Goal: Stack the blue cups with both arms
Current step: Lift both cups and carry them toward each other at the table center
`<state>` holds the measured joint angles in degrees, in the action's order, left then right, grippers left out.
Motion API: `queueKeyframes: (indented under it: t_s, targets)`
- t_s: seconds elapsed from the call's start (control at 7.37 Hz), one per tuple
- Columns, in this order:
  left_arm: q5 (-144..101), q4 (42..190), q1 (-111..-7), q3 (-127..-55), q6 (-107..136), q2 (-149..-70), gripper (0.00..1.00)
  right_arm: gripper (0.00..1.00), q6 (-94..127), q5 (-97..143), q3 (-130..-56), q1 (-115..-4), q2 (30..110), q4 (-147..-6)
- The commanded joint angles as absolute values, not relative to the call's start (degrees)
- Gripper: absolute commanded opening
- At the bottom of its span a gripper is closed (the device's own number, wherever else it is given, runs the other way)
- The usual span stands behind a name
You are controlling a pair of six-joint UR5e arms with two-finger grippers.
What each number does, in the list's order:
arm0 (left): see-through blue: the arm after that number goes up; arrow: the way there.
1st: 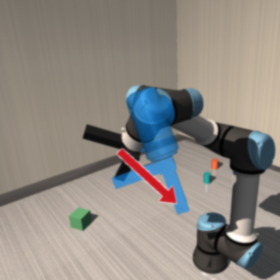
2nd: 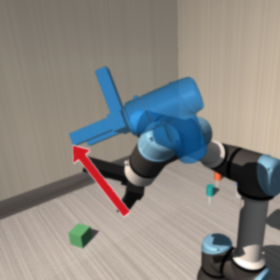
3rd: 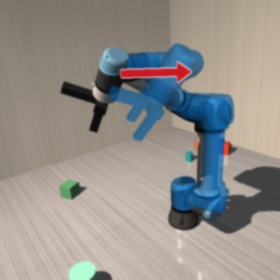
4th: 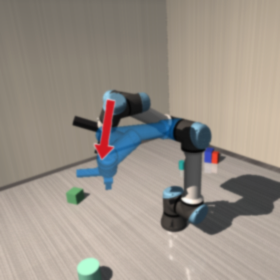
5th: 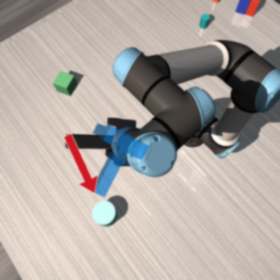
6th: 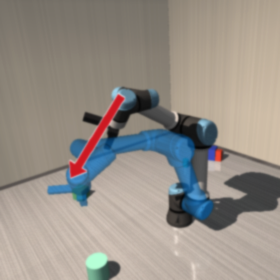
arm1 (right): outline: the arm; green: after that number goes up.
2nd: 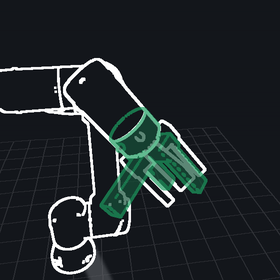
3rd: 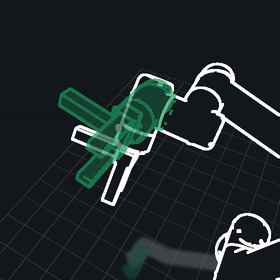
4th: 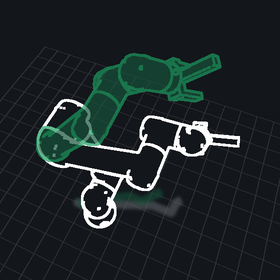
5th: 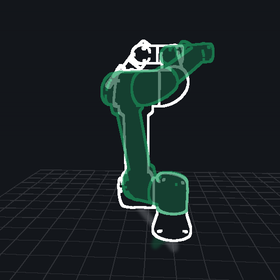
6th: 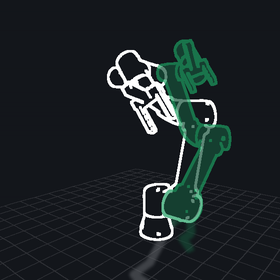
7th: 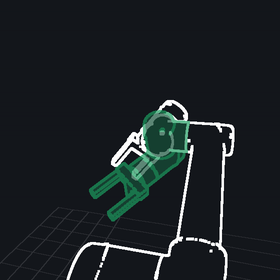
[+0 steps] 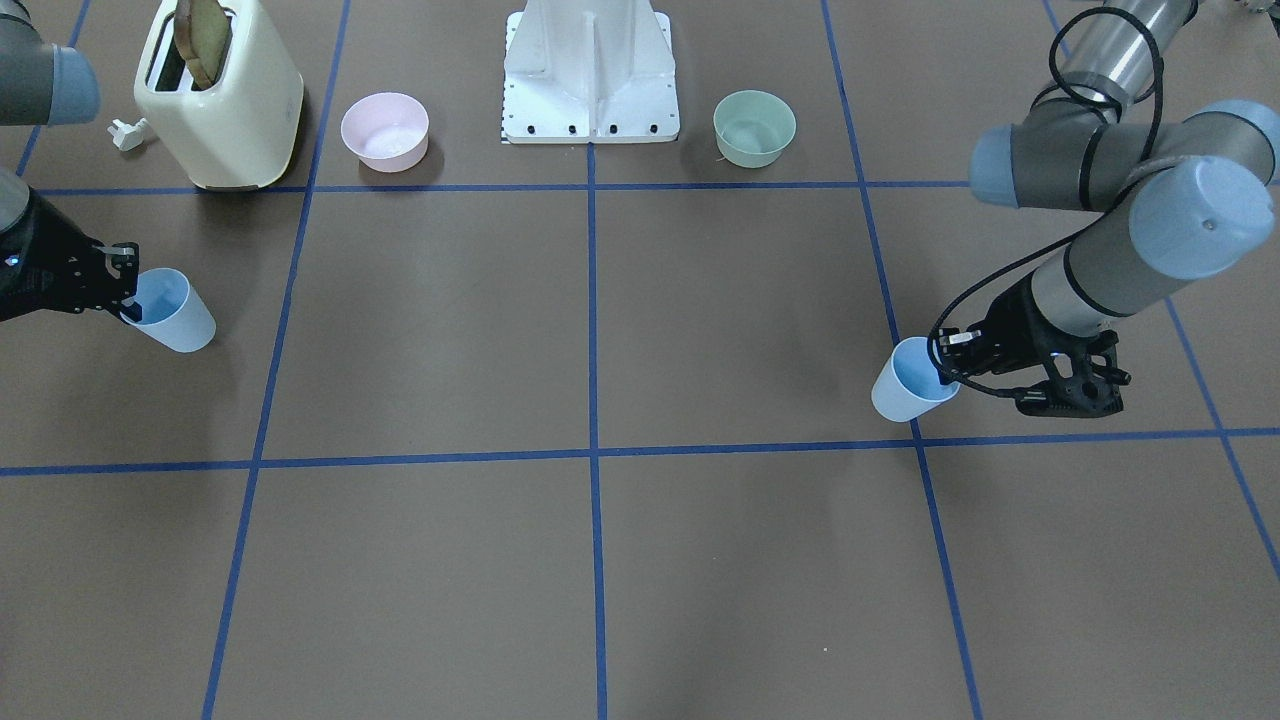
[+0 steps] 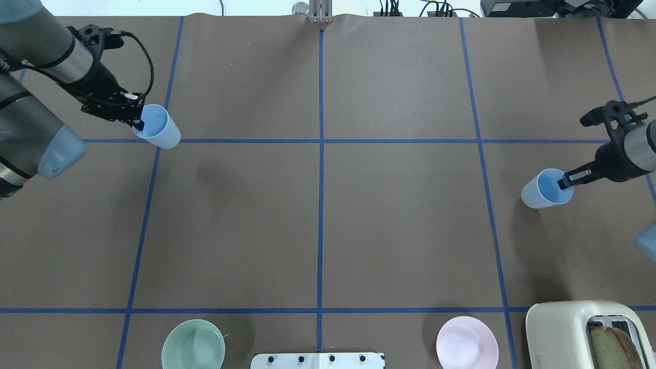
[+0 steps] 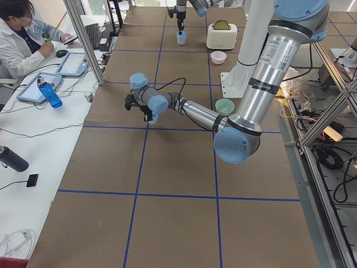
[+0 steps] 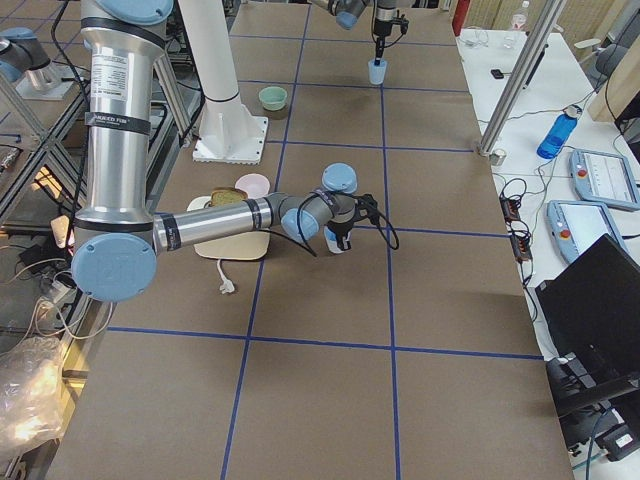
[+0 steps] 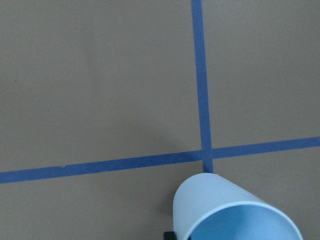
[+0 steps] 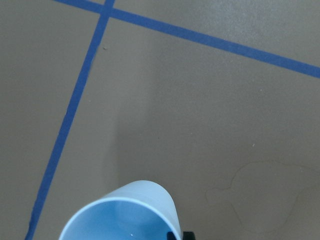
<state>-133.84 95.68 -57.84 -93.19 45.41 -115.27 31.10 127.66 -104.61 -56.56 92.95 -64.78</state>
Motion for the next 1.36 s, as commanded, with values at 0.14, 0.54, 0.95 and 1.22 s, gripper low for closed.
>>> queueKeyframes:
  t_s: [0.14, 0.54, 0.95, 1.22]
  targets:
    - [-131.8, 88.3, -51.4, -96.5, 60.7, -124.3, 0.0, 0.07, 32.1, 128.3, -109.1, -57.5, 81.5, -81.4]
    - [-124.8, 88.7, -42.2, -95.5, 72.5, -130.5, 0.0, 0.07, 41.4, 127.6, -110.7, -53.2, 71.0, -90.0]
    - [-119.7, 88.9, -37.5, -90.8, 77.2, -135.4, 0.0, 0.07, 52.0, 124.8, -110.4, -46.8, 64.9, -90.1]
    - [-117.4, 92.3, -35.2, -85.9, 78.9, -138.1, 0.0, 0.07, 54.5, 123.1, -109.9, -44.2, 61.4, -91.8]
